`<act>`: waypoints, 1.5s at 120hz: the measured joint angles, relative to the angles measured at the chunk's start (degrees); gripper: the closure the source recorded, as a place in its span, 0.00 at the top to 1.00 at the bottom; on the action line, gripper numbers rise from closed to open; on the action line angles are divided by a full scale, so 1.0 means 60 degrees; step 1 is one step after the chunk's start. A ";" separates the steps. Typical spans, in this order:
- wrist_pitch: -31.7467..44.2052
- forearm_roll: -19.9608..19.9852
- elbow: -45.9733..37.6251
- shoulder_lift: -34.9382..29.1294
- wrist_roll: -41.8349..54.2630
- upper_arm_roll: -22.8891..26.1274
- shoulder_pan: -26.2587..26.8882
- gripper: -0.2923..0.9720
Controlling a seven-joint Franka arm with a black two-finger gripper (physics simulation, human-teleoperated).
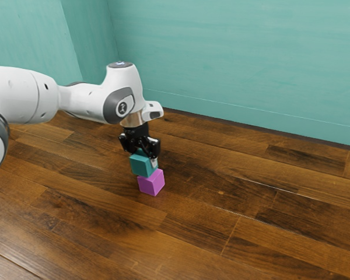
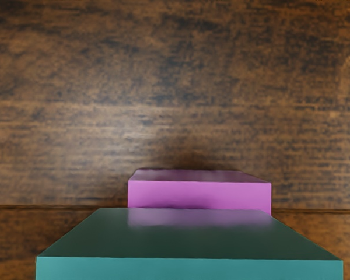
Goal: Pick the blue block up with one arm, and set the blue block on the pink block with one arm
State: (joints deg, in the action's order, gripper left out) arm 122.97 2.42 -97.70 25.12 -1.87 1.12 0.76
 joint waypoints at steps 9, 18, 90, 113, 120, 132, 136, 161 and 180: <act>-0.0024 0.0013 0.0068 0.0061 -0.0026 0.0022 0.0002 0.50; -0.0040 0.0020 0.0116 0.0094 -0.0049 0.0033 0.0003 0.50; -0.0041 -0.0074 0.0153 0.0155 -0.0055 0.0091 0.0042 0.64; -0.0013 -0.0111 0.0166 0.0151 0.0016 0.0148 0.0046 0.71; -0.0012 -0.0115 0.0170 0.0138 0.0033 0.0150 0.0048 0.73; -0.0044 -0.0140 0.0179 -0.0042 0.0062 0.0146 0.0050 0.74; -0.0125 -0.0165 0.0212 -0.0341 0.0071 0.0132 0.0050 0.75; -0.2045 -0.0510 0.1378 -0.2355 0.0070 -0.0033 0.0044 0.76; -0.3558 -0.1002 0.1644 -0.3049 -0.0038 -0.0097 0.0010 0.76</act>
State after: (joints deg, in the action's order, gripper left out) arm 101.62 -3.59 -87.84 6.83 -2.10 0.54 0.82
